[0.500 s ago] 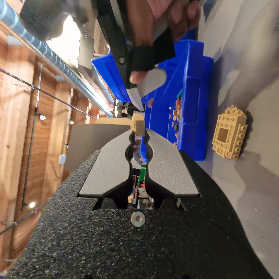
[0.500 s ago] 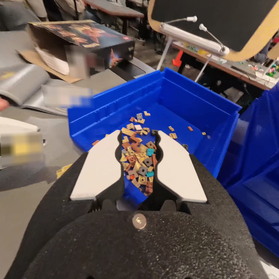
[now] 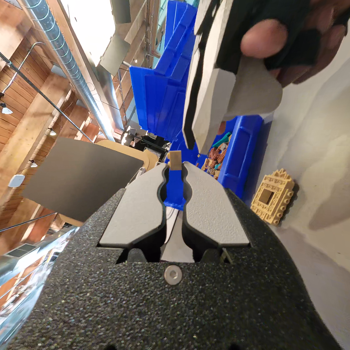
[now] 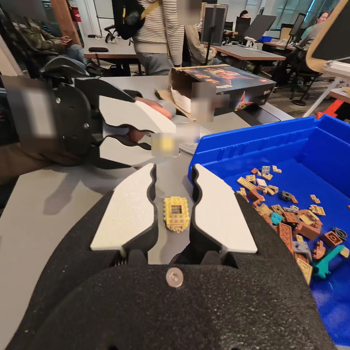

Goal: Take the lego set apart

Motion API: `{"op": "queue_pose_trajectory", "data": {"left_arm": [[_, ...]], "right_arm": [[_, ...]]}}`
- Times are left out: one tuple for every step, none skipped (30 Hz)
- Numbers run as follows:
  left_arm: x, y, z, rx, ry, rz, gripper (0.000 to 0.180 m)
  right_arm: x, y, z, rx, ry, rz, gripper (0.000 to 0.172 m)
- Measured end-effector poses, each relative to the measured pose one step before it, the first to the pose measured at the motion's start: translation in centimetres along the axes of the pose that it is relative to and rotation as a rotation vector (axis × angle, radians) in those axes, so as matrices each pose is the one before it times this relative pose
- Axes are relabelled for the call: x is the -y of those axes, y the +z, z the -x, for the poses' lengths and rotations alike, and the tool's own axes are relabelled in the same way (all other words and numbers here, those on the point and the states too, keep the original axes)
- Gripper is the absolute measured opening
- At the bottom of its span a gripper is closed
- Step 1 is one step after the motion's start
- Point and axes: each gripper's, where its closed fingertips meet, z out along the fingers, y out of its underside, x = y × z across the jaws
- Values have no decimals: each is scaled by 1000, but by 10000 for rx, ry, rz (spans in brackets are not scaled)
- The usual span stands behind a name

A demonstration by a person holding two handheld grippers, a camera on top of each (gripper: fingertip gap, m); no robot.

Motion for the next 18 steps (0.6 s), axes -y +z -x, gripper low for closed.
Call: {"op": "queue_pose_trajectory", "data": {"left_arm": [[196,-30,-59,-45,-143,-90,12],[107,2,-68,-64,-160,-37,12],[55,29,-53,-64,-164,-25,12],[52,23,-74,-74,-157,-35,12],[49,8,-49,-74,-156,-46,11],[15,3,-49,-72,-154,-28,12],[17,-7,-32,-72,-147,-14,11],[30,-9,-2,-55,-142,-27,11],[52,-16,16,-44,-140,-31,11],[64,-15,6,-41,-112,-28,11],[63,-12,-13,-26,-26,-24,12],[42,-9,-50,-5,82,0,12],[-1,16,-102,3,179,34,11],[9,22,-161,-3,226,32,11],[42,22,-182,-14,223,4,12],[73,31,-170,-14,174,-13,12],[29,23,-128,-1,124,5,11],[-60,50,-33,33,94,56,12]], "right_arm": [[108,211,344,28,-52,-1,35],[75,140,223,-18,-77,12,35],[71,80,142,-30,-88,-10,35],[93,6,124,1,-49,-42,35],[118,-30,86,38,15,-63,35],[152,-60,14,20,61,-88,35],[200,-80,-59,0,88,-110,35],[204,-91,-11,37,110,-115,35],[198,-83,22,63,124,-114,34],[167,-51,-8,40,124,-96,34],[116,-20,-34,15,120,-71,34],[99,1,-33,17,124,-69,33],[116,27,5,36,134,-86,32],[100,23,37,59,137,-79,31],[44,56,66,79,122,-44,29],[-2,40,79,78,85,-15,25],[-46,31,85,78,28,18,21],[-73,15,76,59,-25,37,16]]}}
